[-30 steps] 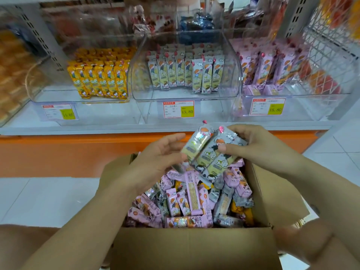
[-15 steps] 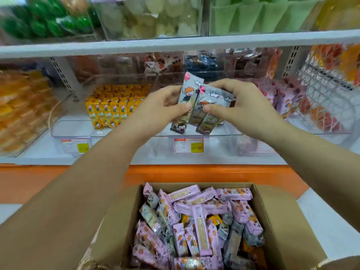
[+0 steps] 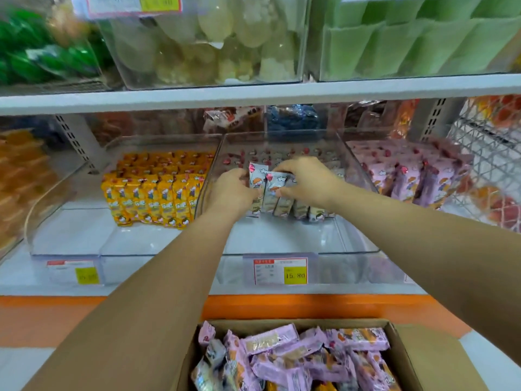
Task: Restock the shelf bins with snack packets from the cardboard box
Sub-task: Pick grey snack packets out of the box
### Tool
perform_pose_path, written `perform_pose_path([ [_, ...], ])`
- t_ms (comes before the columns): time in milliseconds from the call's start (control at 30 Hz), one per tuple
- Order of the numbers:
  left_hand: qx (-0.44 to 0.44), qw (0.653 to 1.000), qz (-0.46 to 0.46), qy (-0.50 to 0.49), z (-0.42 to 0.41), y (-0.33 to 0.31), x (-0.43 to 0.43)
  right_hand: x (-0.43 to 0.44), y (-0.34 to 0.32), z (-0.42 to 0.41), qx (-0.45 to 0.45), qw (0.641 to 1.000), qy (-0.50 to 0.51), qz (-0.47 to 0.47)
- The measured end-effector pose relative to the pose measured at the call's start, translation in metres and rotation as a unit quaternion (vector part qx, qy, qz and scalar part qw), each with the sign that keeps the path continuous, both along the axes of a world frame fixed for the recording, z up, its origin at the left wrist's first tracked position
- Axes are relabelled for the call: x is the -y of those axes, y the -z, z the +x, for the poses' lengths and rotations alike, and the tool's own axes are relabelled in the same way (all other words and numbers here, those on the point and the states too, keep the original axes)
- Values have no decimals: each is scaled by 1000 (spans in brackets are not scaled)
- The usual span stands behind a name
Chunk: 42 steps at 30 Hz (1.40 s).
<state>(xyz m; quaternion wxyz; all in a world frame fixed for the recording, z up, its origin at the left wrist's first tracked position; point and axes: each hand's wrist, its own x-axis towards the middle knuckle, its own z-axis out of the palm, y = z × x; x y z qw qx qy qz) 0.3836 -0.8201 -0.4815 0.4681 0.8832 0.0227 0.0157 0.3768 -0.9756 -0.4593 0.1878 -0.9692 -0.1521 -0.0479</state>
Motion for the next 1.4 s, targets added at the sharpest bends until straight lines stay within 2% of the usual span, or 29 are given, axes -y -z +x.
perform_pose_path([
  [133,-4,996,84,-11,18,9,6,-1,9,20,-4,997,2,-82],
  [233,12,990,139,-27,23,13,11,0,14,23,73,983,33,-168],
  [300,25,987,154,-43,25,14,13,-1,16,25,123,975,58,-177],
  [567,50,989,131,-35,20,13,18,0,20,15,119,980,73,-141],
  [833,6,993,121,5,-9,-2,14,7,4,-31,126,983,46,-124],
  [1000,45,993,108,33,-47,-12,9,22,-6,-86,119,990,31,-75],
  [1133,148,986,54,46,-88,-13,9,39,3,-138,155,988,23,12],
  [1233,194,979,4,63,-129,-8,13,48,22,-174,144,988,35,46],
  [1333,186,979,-24,74,-165,13,15,52,48,-204,114,991,50,53],
  [1400,149,985,-8,91,-182,36,14,54,67,-219,87,993,52,53],
])
